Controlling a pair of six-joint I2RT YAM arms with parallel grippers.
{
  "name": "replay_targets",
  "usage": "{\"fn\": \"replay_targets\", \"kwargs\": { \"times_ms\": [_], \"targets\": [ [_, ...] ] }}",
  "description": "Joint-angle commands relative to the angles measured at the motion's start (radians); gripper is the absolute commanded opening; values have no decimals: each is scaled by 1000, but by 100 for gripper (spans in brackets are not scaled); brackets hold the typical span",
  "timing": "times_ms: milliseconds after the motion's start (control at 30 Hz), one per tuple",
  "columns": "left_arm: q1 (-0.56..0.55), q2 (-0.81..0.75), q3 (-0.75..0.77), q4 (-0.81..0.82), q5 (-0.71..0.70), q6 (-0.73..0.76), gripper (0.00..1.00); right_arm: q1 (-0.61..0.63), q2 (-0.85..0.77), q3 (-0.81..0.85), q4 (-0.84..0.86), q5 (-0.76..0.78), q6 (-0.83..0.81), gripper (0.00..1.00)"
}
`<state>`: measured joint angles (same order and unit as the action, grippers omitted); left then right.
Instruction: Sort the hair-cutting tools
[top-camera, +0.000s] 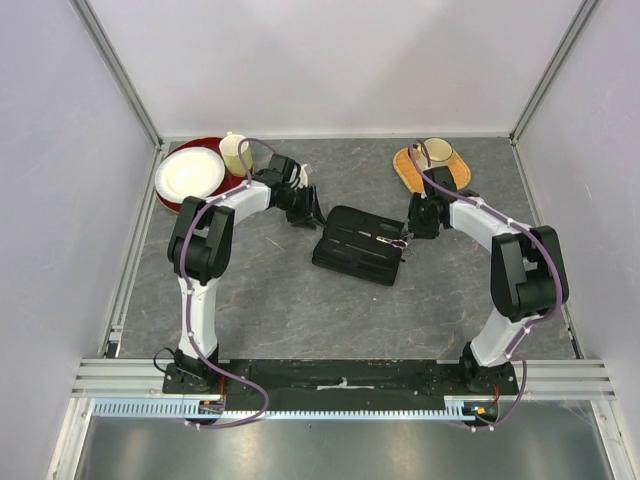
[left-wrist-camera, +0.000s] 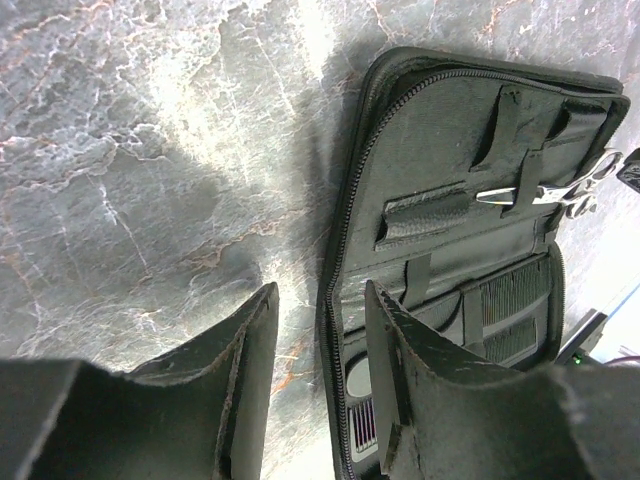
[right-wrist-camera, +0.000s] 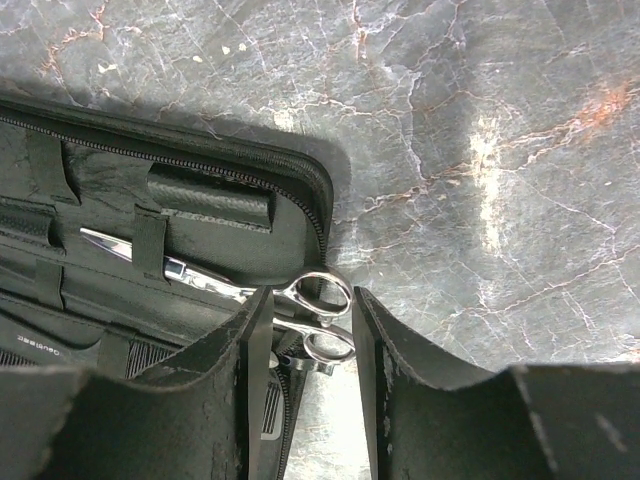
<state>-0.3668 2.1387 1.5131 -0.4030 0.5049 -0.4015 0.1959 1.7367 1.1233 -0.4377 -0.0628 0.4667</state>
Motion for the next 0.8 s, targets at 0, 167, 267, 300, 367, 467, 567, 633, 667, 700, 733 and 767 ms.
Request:
{"fn": "replay_targets", "kwargs": {
  "times_ms": [0, 167, 267, 300, 367, 467, 567, 633, 667, 700, 733, 767],
  "targets": [
    [-1, 16, 33, -7, 7, 46, 47, 7, 30, 55, -58, 37, -8, 44],
    [-1, 32, 33, -8, 6, 41, 47, 16, 40, 49, -72, 50, 1, 42],
    [-1, 35, 32, -7, 14, 35, 47, 20, 35, 43, -79, 78, 6, 40],
    [-1, 35, 32, -7, 14, 33, 47, 23, 34, 43, -78, 87, 9, 39],
    [-1, 38, 30, -7, 15, 30, 47, 23, 37, 43, -78, 98, 10, 36],
    [-1, 36, 29, -8, 12, 30, 47, 28, 46, 40, -67, 118, 21, 33],
    [-1, 36, 27, -8, 17, 26, 47, 30, 46, 30, -36, 126, 44, 31],
    [-1, 38, 27, -8, 18, 23, 47, 34, 49, 27, -19, 126, 58, 31],
    [-1, 38, 27, -8, 18, 21, 47, 34, 53, 29, -18, 129, 59, 31],
    [-1, 36, 27, -8, 18, 21, 47, 37, 63, 30, -10, 130, 64, 31],
    [-1, 38, 25, -8, 18, 18, 47, 37, 66, 30, -4, 133, 73, 29],
    [-1, 38, 24, -7, 18, 18, 47, 39, 69, 29, 2, 132, 76, 28]
  ]
}}
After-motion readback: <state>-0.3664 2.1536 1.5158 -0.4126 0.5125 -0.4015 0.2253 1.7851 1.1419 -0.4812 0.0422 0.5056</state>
